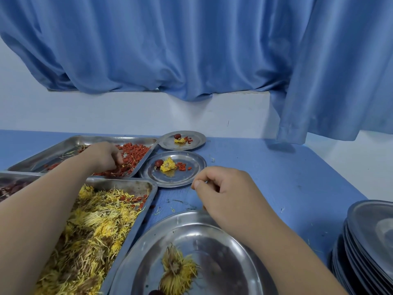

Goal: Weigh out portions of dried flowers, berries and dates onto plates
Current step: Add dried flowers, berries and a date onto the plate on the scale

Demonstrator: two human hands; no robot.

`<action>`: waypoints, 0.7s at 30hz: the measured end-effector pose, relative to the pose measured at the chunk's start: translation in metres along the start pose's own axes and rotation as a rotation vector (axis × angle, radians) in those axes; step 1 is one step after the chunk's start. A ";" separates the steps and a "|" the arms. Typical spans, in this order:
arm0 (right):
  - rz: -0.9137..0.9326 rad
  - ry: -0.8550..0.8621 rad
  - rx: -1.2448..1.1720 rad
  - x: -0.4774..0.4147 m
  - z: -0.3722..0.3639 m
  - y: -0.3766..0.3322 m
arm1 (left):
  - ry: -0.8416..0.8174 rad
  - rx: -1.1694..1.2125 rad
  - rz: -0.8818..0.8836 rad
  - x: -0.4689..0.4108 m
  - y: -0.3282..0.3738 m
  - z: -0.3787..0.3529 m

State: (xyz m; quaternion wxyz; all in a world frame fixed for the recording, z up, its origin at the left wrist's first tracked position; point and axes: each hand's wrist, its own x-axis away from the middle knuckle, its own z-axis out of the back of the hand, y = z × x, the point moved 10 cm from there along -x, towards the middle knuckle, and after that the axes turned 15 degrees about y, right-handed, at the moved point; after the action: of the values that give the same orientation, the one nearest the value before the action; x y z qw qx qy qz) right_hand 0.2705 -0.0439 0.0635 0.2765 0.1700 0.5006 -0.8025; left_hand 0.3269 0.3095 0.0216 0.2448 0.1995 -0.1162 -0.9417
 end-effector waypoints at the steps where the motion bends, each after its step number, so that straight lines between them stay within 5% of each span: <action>1: -0.001 0.006 -0.005 -0.001 0.001 0.000 | 0.017 0.022 -0.010 0.000 0.001 0.003; 21: 0.018 -0.030 0.011 0.000 -0.001 0.005 | 0.175 0.088 -0.015 0.019 0.004 0.006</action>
State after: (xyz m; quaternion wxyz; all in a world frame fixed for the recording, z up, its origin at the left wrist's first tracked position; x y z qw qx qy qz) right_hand 0.2736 -0.0451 0.0593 0.2902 0.1641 0.4906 -0.8051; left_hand 0.3111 0.2972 0.0220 0.2382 0.2926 -0.1344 -0.9163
